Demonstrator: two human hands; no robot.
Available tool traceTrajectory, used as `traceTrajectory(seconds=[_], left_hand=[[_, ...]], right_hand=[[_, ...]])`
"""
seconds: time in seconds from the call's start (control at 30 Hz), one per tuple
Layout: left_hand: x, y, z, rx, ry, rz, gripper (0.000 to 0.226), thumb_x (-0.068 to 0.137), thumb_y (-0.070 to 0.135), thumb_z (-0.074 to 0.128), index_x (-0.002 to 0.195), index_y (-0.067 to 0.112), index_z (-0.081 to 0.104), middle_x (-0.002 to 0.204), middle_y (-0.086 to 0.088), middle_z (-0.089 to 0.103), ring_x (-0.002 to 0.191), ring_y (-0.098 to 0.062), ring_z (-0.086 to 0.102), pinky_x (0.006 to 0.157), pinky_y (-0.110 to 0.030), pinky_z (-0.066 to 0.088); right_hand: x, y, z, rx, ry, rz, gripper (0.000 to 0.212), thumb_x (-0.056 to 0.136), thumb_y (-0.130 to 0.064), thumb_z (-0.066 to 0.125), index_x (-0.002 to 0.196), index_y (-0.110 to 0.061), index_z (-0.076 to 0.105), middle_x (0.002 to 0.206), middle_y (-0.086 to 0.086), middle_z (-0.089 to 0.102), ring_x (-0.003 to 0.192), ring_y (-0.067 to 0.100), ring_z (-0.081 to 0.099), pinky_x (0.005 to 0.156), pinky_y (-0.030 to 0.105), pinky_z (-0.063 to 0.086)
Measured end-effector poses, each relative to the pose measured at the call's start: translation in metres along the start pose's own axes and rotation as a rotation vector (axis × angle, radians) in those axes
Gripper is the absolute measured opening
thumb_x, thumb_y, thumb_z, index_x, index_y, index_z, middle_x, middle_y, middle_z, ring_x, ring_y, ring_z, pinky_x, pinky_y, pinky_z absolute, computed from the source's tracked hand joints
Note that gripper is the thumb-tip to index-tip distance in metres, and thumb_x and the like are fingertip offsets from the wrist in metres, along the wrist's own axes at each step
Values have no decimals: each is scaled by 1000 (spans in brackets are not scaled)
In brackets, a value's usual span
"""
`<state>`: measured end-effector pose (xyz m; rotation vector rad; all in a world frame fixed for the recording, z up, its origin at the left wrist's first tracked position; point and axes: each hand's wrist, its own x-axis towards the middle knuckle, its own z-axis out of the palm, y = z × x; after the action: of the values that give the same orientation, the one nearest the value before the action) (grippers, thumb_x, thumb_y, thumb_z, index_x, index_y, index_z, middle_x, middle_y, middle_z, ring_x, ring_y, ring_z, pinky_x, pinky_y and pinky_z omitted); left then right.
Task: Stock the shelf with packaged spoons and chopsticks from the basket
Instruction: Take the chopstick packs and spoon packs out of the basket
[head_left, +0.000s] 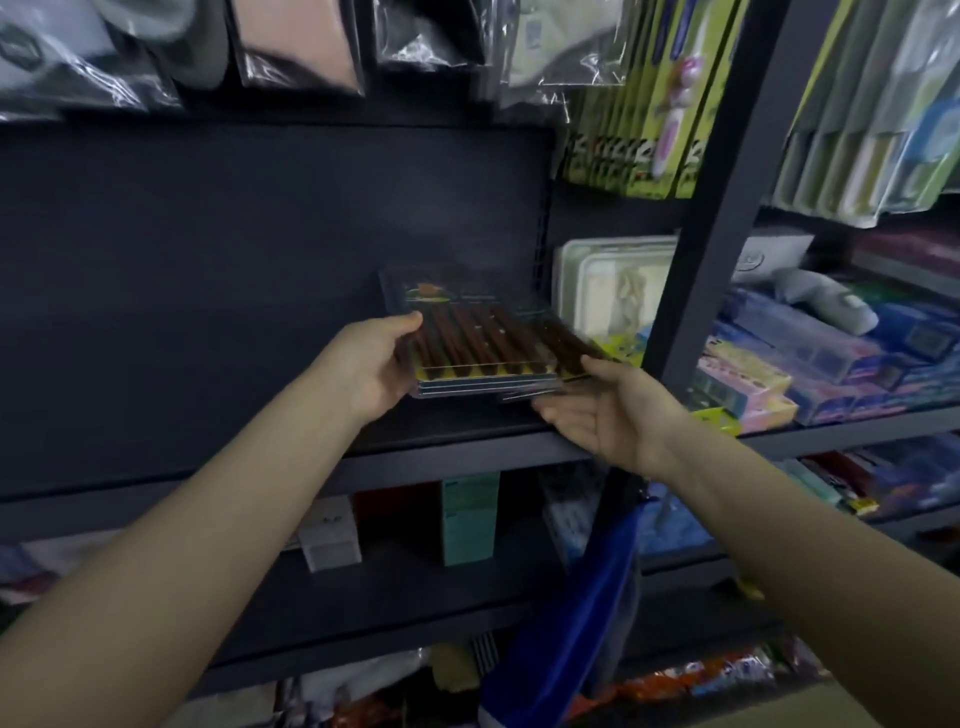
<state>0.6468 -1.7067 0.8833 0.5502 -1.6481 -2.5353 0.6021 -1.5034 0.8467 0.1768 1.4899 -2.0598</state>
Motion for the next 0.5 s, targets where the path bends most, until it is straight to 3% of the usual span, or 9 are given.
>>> traceTrajectory(seconds=[0.13,0.33,0.4,0.47,0.5], left_hand=[[13,-12,28,-37,27,34,26,93,10,48,117,4,53,101,-7,61,82,-16,60,47,-22,56],[25,-37,58,171,99,102,26,91,7,51,115,-1,54,91,-8,63,78,-17,59,52,-20,55],[33,-43,59,479,212,225,36,90,13,54,124,0,50,114,-14,61,93,-21,57,72,-25,52],[33,-44,55,902,299,359,53,92,24,51,139,9,33,142,-14,40,123,-27,42,100,-32,37],[29,-44,51,1038,284,436,59,92,27,50,143,13,25,147,-12,32,132,-27,33,107,-34,30]], right_hand=[[-15,-13,-27,-568,-166,159,57,99,-43,25,78,-1,58,55,11,71,32,11,55,25,12,28],[-22,-15,-43,-668,-242,-198,30,98,-21,41,78,-9,59,51,2,66,34,9,48,32,14,33],[-22,-17,-42,-628,-290,-273,28,99,-17,39,80,-11,59,52,0,65,37,9,50,35,15,36],[-22,-16,-39,-609,-327,-313,29,101,-16,35,83,-12,58,56,1,64,38,8,52,38,16,40],[-21,-13,-36,-621,-340,-333,29,101,-15,33,84,-13,57,58,1,64,39,8,52,39,16,41]])
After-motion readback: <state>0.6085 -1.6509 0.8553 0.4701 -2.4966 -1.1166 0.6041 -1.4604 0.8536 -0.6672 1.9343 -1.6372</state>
